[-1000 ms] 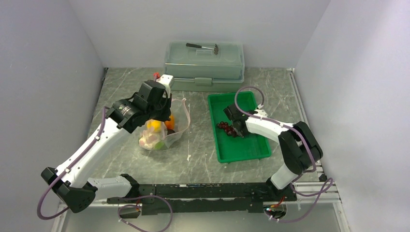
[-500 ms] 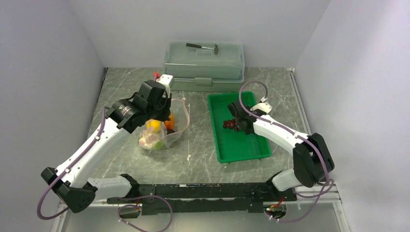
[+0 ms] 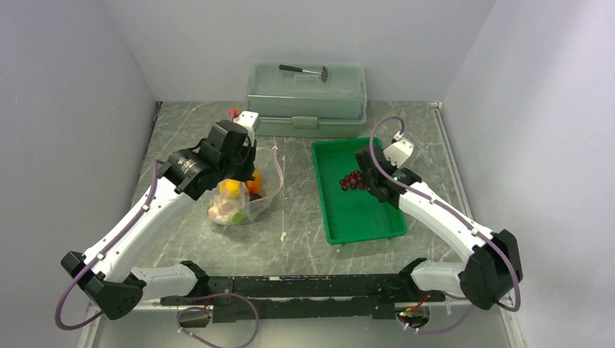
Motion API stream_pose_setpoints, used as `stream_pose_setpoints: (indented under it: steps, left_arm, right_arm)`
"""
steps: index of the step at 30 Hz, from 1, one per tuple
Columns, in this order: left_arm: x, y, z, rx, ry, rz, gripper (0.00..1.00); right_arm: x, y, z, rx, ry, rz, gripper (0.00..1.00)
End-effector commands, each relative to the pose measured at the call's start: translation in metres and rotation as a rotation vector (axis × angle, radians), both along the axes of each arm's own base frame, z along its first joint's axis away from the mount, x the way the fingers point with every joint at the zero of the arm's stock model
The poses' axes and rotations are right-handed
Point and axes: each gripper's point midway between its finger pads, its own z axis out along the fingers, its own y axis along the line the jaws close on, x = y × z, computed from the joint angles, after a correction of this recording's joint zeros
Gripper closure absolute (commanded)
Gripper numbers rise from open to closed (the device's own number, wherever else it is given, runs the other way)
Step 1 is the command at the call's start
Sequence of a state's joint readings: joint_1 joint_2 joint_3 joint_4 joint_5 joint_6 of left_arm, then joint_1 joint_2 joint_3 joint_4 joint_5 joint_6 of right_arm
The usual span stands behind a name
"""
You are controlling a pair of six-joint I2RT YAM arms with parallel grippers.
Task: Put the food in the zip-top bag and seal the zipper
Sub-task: Pick up the fake fruit from the bin, then place the fake fruit in the zipper food storage bag.
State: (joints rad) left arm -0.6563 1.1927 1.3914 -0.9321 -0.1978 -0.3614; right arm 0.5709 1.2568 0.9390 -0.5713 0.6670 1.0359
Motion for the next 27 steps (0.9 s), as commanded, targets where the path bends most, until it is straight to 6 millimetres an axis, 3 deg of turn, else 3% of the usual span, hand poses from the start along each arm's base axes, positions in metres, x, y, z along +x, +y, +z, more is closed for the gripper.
stream_pose_setpoints:
  steps: [1, 16, 21, 27]
  left_arm:
    - [0.001, 0.003, 0.023, -0.038, -0.070, 0.016, 1.00]
    - [0.000, 0.005, 0.024, -0.040, -0.072, 0.026, 1.00]
    - [-0.001, 0.003, 0.024, -0.048, -0.069, 0.024, 1.00]
    - [-0.002, 0.003, 0.024, -0.056, -0.069, 0.020, 1.00]
  right_arm:
    - [0.013, 0.027, 0.071, 0.032, -0.193, 0.192, 1.00]
    - [-0.022, 0.113, 0.196, 0.153, -0.450, 0.535, 1.00]
    - [-0.030, 0.140, 0.224, 0.216, -0.506, 0.614, 1.00]
    - [-0.037, 0.171, 0.240, 0.287, -0.540, 0.692, 1.00]
